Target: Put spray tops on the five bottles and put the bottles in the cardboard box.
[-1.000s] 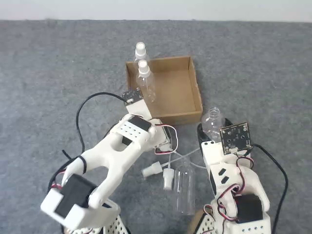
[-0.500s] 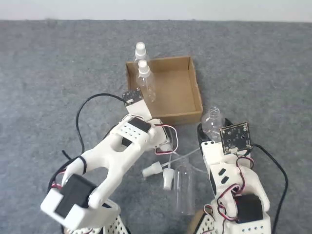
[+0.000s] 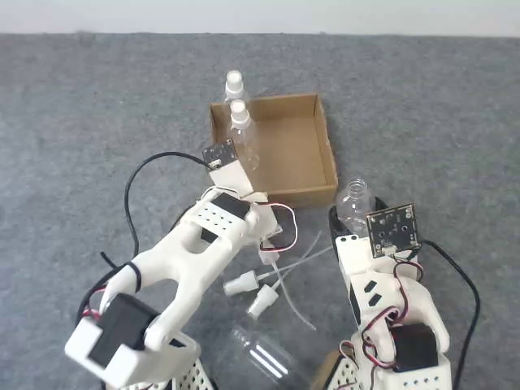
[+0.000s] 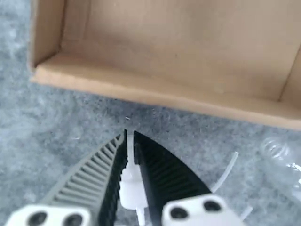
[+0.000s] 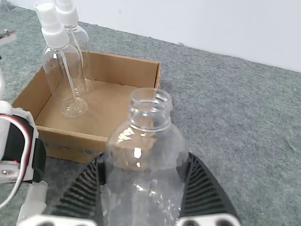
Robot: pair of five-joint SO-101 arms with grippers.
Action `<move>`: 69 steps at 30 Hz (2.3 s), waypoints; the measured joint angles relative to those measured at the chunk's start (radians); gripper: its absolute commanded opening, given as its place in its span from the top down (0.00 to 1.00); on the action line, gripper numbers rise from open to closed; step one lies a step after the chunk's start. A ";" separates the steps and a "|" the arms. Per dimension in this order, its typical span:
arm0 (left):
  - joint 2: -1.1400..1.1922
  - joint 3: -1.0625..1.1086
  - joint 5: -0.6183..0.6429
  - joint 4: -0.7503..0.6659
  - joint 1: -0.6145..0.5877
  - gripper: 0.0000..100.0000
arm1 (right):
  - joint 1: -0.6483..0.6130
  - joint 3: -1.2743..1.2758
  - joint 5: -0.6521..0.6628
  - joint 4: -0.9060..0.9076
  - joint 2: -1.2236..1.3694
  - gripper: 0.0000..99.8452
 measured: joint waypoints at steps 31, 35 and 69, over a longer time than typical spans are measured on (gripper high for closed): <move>-0.555 0.305 -0.084 0.049 -0.014 0.74 | 0.000 0.000 0.000 0.000 0.000 0.99; -0.473 0.296 -0.075 0.049 0.032 0.74 | 0.000 0.000 0.000 0.000 0.000 0.99; 0.051 -0.063 0.006 0.173 -0.009 0.99 | 0.000 0.000 0.000 0.000 0.000 0.99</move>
